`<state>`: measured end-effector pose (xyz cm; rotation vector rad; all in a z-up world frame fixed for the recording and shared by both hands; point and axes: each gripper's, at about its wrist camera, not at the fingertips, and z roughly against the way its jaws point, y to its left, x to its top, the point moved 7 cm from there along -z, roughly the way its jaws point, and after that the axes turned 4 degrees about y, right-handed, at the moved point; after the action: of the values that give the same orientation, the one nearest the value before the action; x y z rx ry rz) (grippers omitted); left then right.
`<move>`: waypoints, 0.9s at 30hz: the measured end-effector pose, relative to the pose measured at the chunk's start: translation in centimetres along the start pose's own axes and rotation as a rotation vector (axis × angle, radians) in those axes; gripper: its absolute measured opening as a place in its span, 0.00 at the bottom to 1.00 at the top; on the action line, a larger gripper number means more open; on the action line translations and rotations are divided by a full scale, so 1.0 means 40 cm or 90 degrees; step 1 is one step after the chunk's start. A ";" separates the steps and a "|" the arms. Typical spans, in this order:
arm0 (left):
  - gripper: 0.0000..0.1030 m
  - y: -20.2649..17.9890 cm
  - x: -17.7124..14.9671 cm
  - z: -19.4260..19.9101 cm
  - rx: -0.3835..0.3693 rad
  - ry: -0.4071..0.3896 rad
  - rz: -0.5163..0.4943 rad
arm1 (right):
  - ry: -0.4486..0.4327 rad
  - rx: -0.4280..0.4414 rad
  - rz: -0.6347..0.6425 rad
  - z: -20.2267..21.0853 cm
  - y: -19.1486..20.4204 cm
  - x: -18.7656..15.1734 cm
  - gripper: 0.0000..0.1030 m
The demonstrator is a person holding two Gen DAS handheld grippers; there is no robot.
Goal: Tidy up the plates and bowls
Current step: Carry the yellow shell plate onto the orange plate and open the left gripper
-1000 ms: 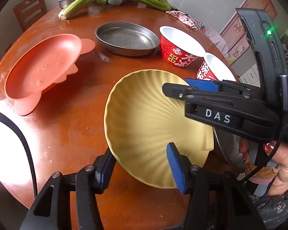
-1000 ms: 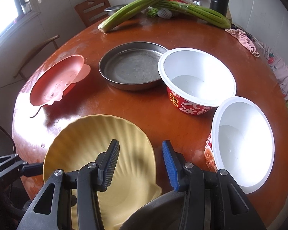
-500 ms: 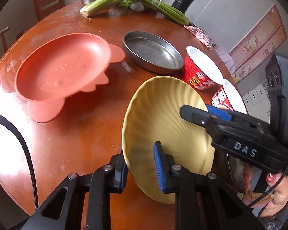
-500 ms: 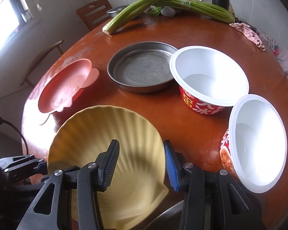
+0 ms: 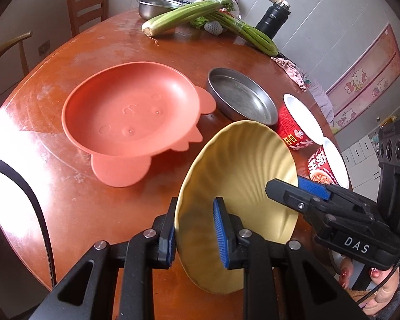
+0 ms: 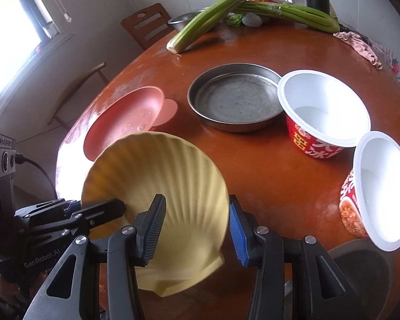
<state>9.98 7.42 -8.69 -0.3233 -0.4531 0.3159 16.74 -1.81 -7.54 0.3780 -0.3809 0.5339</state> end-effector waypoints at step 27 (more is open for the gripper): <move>0.25 0.101 0.089 0.123 0.006 -0.060 0.007 | -0.031 0.047 -0.005 0.030 0.130 0.079 0.47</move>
<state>9.78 13.49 -4.67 -0.3031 -0.5419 0.3448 16.07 3.12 -3.81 0.4646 -0.4075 0.5336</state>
